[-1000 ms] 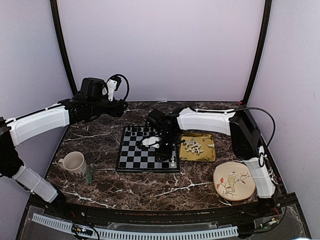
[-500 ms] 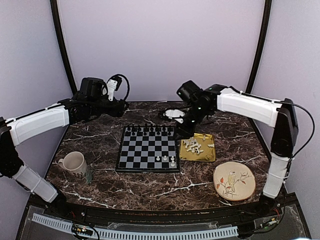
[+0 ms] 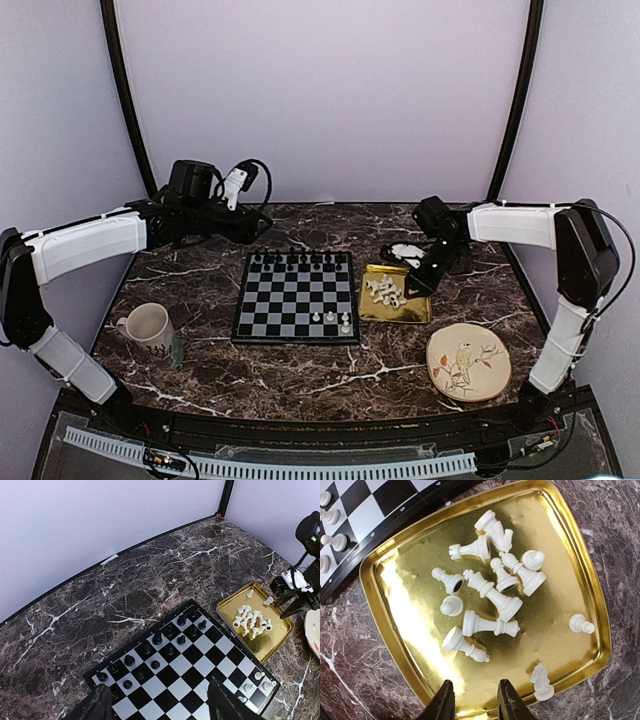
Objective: Set up the chess pieces on the board
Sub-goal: Pick up the pawn from the storage box.
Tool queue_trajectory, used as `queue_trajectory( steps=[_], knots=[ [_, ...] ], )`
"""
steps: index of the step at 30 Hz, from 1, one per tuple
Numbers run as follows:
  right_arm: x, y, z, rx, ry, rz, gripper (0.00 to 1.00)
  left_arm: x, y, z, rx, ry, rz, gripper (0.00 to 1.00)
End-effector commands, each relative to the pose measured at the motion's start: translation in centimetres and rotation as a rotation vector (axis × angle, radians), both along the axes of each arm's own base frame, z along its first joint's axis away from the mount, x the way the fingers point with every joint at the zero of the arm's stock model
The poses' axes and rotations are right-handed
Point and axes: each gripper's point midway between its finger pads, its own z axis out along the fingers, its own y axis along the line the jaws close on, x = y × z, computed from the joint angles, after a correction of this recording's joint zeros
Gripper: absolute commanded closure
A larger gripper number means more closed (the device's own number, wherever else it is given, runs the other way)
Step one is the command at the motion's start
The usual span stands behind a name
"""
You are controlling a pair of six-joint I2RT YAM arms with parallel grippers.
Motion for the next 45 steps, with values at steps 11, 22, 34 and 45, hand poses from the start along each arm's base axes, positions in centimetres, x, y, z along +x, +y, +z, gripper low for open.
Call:
queue_trajectory(
  steps=[11, 22, 34, 45],
  knots=[
    [2.2, 3.6, 0.3, 0.08, -0.008, 0.049, 0.74, -0.5, -1.1, 0.1, -0.04, 0.024, -0.059, 0.33],
    [1.2, 5.3, -2.0, 0.019, 0.044, 0.099, 0.78, -0.6, -1.2, 0.2, -0.047, 0.028, -0.067, 0.33],
    [0.6, 5.7, -2.8, -0.018, 0.056, 0.117, 0.91, -0.6, -1.2, 0.2, -0.047, 0.026, -0.067, 0.33],
    [-0.2, 6.9, 2.5, 0.069, 0.027, 0.146, 0.98, -0.7, -1.3, 0.1, -0.045, 0.03, -0.069, 0.33]
  ],
)
